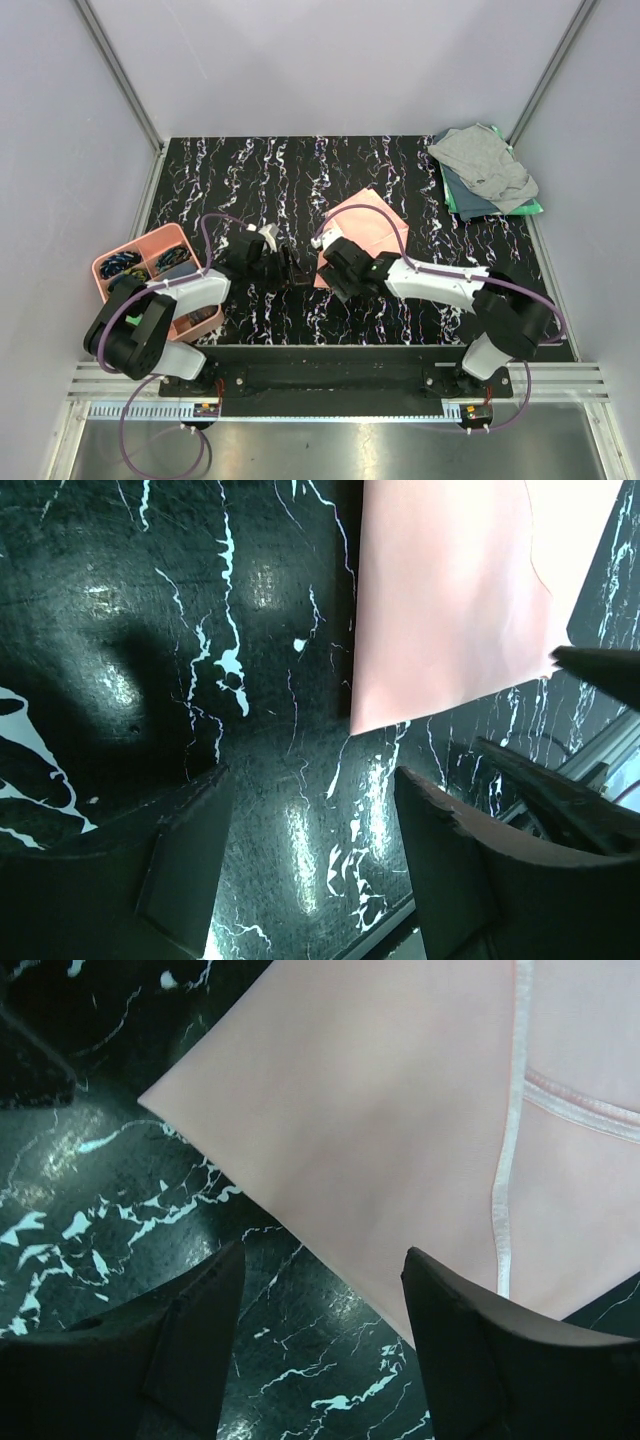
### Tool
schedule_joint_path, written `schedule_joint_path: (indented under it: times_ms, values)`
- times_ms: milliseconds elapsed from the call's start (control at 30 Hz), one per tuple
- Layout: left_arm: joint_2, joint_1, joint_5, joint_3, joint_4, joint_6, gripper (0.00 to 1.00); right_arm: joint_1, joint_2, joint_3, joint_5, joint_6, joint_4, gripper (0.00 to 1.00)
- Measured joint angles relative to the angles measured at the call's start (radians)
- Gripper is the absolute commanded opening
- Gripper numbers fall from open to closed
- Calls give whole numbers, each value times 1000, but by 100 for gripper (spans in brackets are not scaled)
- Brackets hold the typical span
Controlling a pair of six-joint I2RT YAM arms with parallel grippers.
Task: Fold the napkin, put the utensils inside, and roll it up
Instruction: Roll the napkin with the utensil
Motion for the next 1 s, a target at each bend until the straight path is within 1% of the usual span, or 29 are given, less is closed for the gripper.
schedule_joint_path:
  times_ms: [100,167,367,533,667,867,1000]
  values:
    - [-4,6,7,0,-6,1,68,26,20,2,13,-42,-16,63]
    - [-4,10,11,0,-14,1,68,44,35,2,21,-70,-19,61]
    - [-4,17,21,0,-23,4,67,65,68,3,39,-125,-20,58]
    - [-4,19,29,0,-23,3,67,71,97,3,104,-159,-20,55]
    - [-4,20,34,0,-23,3,67,72,101,3,131,-195,-6,50]
    - [0,20,50,1,-19,0,66,79,101,-14,129,-250,40,41]
    - [19,20,64,1,-9,-6,66,80,101,-29,120,-276,50,41]
